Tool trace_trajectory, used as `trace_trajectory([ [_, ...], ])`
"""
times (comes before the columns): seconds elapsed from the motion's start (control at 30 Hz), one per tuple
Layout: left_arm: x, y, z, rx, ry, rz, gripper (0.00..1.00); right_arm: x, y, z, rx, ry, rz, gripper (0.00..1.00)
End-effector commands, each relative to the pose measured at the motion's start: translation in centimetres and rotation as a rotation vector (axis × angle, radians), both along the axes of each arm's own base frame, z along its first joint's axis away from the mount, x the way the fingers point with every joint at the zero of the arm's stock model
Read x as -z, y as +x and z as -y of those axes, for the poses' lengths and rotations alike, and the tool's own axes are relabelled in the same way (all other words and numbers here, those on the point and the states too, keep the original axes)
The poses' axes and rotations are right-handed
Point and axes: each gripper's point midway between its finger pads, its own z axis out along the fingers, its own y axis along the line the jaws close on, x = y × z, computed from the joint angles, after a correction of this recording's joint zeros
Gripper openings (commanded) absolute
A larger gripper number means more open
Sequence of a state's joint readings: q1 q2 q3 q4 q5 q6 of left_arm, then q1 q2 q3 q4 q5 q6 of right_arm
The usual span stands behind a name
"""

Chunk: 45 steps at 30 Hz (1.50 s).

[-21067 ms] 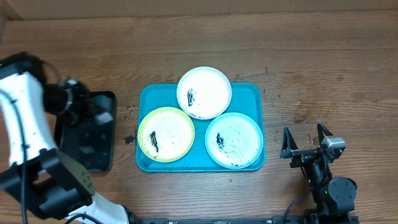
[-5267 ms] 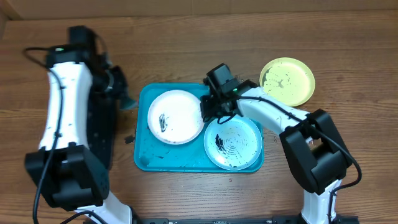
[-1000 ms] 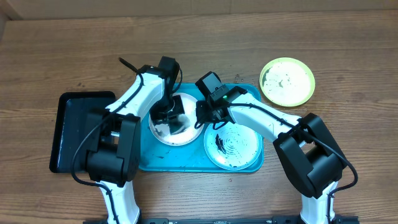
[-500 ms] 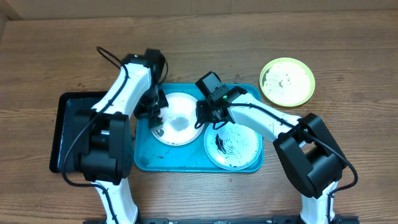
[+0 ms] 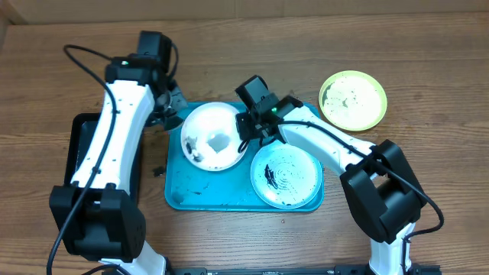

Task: Clean dirty plates on tray and stack at the side
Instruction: 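Lift the white plate with the right gripper, moving left arm aside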

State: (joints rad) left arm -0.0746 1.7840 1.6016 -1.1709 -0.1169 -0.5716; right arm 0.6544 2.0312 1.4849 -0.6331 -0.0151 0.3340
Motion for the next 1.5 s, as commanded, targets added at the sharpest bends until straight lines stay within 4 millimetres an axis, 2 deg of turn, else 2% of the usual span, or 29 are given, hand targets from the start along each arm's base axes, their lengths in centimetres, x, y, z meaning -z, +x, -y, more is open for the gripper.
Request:
trace_trajectory([
  [0.0, -0.4, 0.3, -2.6, -0.085, -0.013, 0.02, 0.04, -5.7, 3.7, 3.0, 0.004, -0.173, 0.245, 0.04],
  [0.1, -0.4, 0.3, -4.3, -0.138, -0.048, 0.024, 0.04, -8.0, 4.6, 5.1, 0.001, -0.315, 0.353, 0.04],
  [0.2, -0.4, 0.2, -6.0, -0.188, -0.075, 0.031, 0.04, -11.1, 5.1, 6.6, 0.01, -0.461, 0.476, 0.04],
  [0.3, -0.4, 0.1, -7.3, -0.228, -0.1, 0.038, 0.04, -14.0, 4.8, 7.3, 0.037, -0.572, 0.577, 0.04],
  [0.47, -0.4, -0.2, -8.7, -0.268, -0.113, 0.042, 0.04, -17.5, 3.7, 6.0, -0.023, -0.761, 0.725, 0.04],
  [0.63, -0.4, -0.2, -8.9, -0.271, -0.111, 0.043, 0.04, -20.1, 2.2, 3.5, -0.106, -0.901, 0.835, 0.04],
  [0.77, -0.4, -0.1, -9.0, -0.272, -0.111, 0.046, 0.04, -20.9, 1.0, 1.6, -0.202, -0.974, 0.874, 0.04],
  [1.0, -0.4, -0.1, -9.1, -0.276, -0.111, 0.046, 0.04, -21.2, -0.6, -0.1, -0.261, -1.0, 0.902, 0.04],
  [1.47, -0.4, -0.3, -9.2, -0.275, -0.112, 0.04, 0.04, -21.2, -0.8, -0.3, -0.263, -0.998, 0.905, 0.04],
])
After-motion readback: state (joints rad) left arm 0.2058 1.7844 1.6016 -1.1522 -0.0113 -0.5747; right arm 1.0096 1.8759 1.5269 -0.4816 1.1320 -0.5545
